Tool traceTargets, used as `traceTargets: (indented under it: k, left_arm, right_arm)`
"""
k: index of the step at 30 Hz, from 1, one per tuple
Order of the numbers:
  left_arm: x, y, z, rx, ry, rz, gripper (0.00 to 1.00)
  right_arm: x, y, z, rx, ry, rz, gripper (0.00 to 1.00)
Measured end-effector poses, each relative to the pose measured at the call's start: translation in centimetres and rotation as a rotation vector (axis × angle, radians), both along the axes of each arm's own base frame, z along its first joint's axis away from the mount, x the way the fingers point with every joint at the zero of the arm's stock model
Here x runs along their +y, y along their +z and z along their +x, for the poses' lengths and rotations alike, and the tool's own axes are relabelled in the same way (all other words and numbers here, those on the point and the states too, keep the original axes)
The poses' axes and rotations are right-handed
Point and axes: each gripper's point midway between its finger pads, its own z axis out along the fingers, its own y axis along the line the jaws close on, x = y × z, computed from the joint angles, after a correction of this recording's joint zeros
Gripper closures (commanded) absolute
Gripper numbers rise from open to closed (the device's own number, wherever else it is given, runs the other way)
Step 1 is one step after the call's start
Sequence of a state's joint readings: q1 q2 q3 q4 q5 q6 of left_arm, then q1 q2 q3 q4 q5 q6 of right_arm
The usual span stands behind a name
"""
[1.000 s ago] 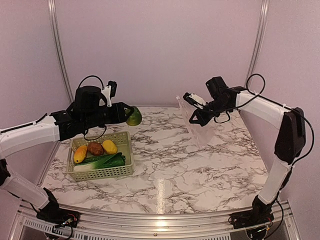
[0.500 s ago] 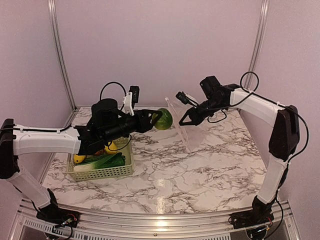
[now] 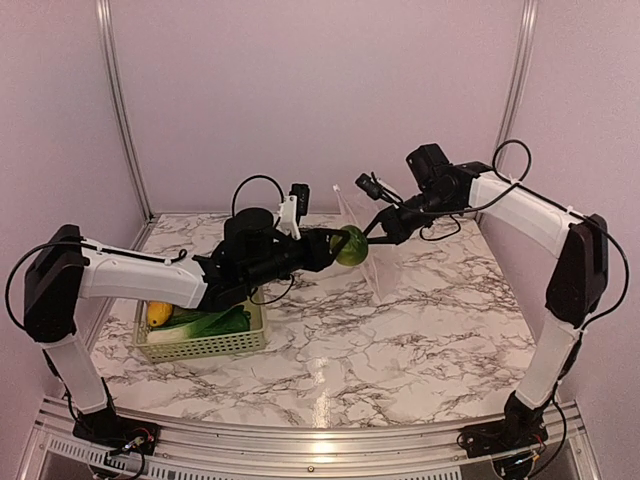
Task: Place the food in the zip-top bag and seal the zipper
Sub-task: Place the fake fruit in the zipper food storage bag.
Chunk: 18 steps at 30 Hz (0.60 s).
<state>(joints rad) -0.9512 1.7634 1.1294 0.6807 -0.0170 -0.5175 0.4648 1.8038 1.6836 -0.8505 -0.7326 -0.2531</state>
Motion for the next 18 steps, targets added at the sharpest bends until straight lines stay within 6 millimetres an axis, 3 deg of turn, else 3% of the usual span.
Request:
traceTargets:
  k: [7, 14, 18]
  left_arm:
    - [-0.1, -1.4, 0.8, 0.014, 0.042, 0.003, 1.0]
    - [0.9, -1.7, 2.0, 0.034, 0.139, -0.005, 1.0]
    - [0.1, -1.9, 3.1, 0.041, 0.16, 0.002, 1.0]
  right_arm:
    - [-0.4, 1.2, -0.1, -0.036, -0.016, -0.003, 1.0]
    - [-0.5, 0.9, -0.6, -0.027, -0.013, -0.009, 1.0]
    - [-0.3, 0.6, -1.3, -0.004, 0.009, -0.003, 1.0]
